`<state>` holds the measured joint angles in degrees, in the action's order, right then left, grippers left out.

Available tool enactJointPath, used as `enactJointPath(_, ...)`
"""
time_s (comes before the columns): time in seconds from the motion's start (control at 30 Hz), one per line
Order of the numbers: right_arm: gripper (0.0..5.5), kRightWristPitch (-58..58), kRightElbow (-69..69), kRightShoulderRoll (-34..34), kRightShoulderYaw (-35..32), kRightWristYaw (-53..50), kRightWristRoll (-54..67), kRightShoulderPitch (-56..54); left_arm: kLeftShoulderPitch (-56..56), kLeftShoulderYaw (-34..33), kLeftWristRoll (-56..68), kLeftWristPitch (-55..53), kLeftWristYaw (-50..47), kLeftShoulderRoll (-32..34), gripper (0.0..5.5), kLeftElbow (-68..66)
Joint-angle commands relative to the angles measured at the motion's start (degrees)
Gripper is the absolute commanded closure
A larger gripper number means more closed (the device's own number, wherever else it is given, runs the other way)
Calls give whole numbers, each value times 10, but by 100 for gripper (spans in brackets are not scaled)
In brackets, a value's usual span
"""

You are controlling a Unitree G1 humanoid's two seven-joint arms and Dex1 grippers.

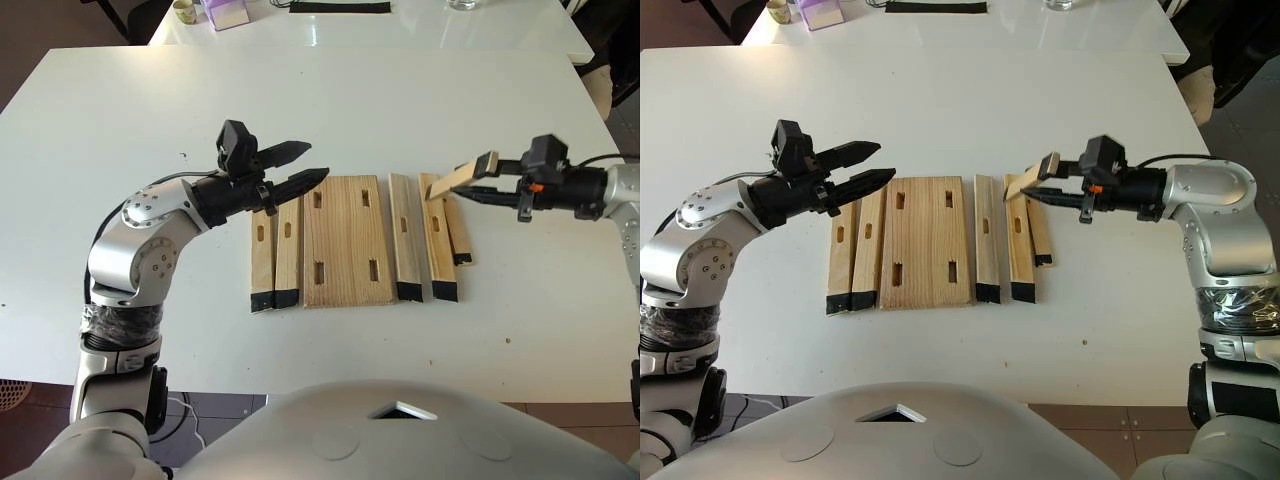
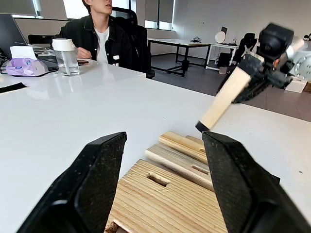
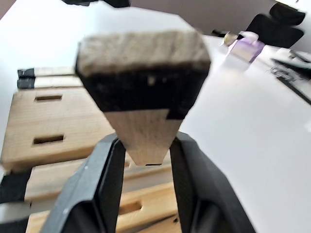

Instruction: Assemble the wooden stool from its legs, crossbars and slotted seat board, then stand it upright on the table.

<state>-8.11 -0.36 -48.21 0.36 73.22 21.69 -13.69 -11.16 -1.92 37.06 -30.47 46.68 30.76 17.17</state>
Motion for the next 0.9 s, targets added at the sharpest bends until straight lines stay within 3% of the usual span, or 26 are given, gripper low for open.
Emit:
enactJointPath(0.03, 419, 49, 29, -9, 18, 24, -35, 4, 15, 6, -14, 4, -16, -8, 260, 12)
enactJointPath(0.3, 419, 155, 107, -8, 50, 32, -110, -2, 27, 7, -18, 3, -28, -21, 260, 23)
enactJointPath(0.6, 419, 149, 131, -5, 70, 54, -109, 2, 29, 10, -19, -1, -34, -24, 260, 26)
enactJointPath(0.9, 419, 95, 333, 61, 172, 89, -180, -153, 23, 41, -35, -1, -37, -37, 260, 17)
